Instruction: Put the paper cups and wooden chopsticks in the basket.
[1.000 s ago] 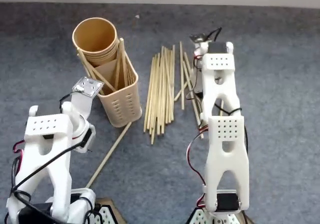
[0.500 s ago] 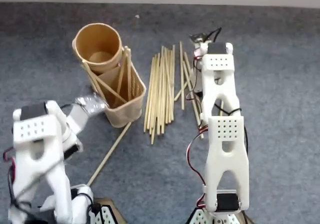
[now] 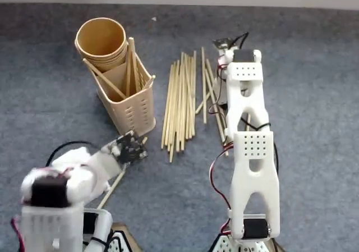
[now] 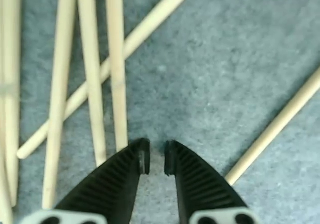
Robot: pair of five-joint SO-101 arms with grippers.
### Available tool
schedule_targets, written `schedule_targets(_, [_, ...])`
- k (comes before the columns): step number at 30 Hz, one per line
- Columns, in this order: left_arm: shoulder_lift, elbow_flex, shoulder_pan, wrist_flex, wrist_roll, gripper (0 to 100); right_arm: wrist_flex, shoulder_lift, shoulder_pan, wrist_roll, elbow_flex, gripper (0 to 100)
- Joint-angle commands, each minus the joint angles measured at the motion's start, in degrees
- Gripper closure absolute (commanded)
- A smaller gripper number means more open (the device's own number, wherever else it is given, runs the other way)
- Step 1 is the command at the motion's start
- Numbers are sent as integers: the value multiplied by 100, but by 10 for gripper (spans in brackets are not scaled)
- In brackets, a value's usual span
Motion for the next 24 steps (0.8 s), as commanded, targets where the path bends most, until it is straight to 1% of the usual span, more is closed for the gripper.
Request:
schedule_targets(1, [1253,-13,681,-158,-70,870,-31,40,4,9,4,920])
schedule_targets(4, [1991,-13,673,-571,-79,863,-31,40,13,9,4,920])
schedule_targets(6, [2334,48,699,-844,-97,833,-31,40,13,9,4,920])
schedule_targets(8, [2633,154,699,-1301,-97,817,-31,40,13,9,4,920])
schedule_targets(12, [3196,470,699,-1934,-440,818,-31,40,22,9,4,920])
schedule_targets(19, [4154,919,664,-3095,-448,819,-31,40,22,9,4,920])
schedule_targets(24, [4892,989,655,-3648,-431,825,-48,31,92,9,-4,920])
